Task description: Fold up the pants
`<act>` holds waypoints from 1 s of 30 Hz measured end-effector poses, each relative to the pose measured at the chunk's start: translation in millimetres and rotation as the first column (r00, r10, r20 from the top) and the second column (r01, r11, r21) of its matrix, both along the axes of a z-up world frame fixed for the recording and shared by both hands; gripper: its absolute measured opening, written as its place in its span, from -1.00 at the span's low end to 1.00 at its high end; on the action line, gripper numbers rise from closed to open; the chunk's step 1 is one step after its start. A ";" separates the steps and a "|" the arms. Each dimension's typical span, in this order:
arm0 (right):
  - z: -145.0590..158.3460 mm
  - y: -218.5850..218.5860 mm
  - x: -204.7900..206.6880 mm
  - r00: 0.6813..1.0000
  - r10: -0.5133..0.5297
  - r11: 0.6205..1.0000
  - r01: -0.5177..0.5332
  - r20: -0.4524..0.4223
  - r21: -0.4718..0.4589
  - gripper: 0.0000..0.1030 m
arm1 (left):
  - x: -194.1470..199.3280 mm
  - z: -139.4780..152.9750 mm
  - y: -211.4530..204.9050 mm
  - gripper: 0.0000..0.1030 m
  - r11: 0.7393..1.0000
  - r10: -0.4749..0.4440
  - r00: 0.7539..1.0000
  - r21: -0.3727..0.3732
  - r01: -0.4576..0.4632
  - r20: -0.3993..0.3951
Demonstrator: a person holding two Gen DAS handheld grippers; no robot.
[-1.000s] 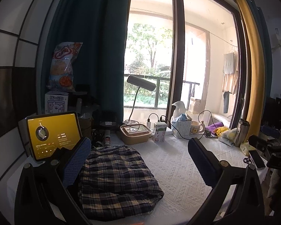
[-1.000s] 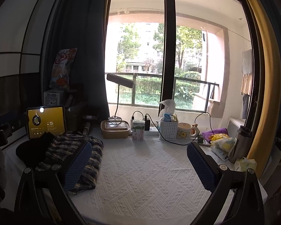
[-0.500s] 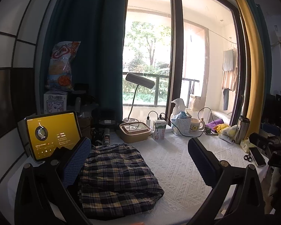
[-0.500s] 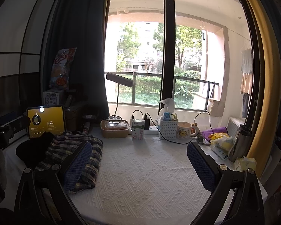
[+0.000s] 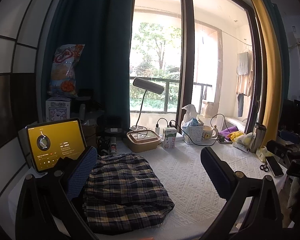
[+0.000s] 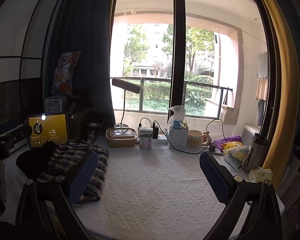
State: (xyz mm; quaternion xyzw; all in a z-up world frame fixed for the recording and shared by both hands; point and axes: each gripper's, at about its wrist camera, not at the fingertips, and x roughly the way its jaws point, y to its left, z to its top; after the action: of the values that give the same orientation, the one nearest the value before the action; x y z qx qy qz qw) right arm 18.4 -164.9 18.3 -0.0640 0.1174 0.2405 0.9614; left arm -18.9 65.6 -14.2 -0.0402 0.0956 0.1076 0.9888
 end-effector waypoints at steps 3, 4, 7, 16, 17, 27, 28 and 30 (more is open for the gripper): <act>-0.2 -0.3 -0.3 1.000 -0.001 1.000 0.001 0.000 -0.001 0.98 | 0.0 0.0 -0.1 0.98 1.000 0.000 1.000 -0.001 0.000 0.000; -0.1 -0.3 -0.3 1.000 -0.001 1.000 0.001 0.000 0.000 0.98 | 0.1 0.0 -0.1 0.98 1.000 -0.001 1.000 -0.001 0.001 0.000; 0.2 -0.4 -0.3 1.000 -0.003 1.000 0.003 0.002 -0.001 0.98 | 0.3 -0.1 0.4 0.98 1.000 -0.001 1.000 -0.001 0.001 -0.001; -0.7 -2.0 0.4 1.000 -0.007 1.000 0.007 -0.002 -0.005 0.98 | 1.8 -0.5 0.1 0.98 1.000 -0.005 1.000 -0.004 0.005 -0.006; -0.7 -2.0 0.4 1.000 -0.006 1.000 0.006 -0.003 -0.004 0.98 | 1.8 -0.4 0.2 0.98 1.000 -0.004 1.000 -0.004 0.004 -0.006; -1.6 -1.6 1.4 1.000 -0.007 1.000 0.007 -0.006 -0.008 0.98 | 2.0 -1.5 0.6 0.99 1.000 -0.004 1.000 -0.005 0.004 -0.006; -1.8 -1.7 1.2 1.000 -0.007 1.000 0.007 -0.007 -0.008 0.98 | 2.1 -2.2 0.4 0.98 1.000 -0.004 1.000 -0.005 0.004 -0.006; -2.3 -0.6 1.2 1.000 -0.006 1.000 0.006 -0.007 -0.010 0.98 | 1.9 -2.0 0.5 0.98 1.000 -0.004 1.000 -0.005 0.004 -0.006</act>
State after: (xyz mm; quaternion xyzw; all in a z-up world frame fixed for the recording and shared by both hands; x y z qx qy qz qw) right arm 19.6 -165.5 16.0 -0.0677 0.1221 0.2373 0.9613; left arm -17.0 66.1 -16.2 -0.0422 0.0991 0.1054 0.9886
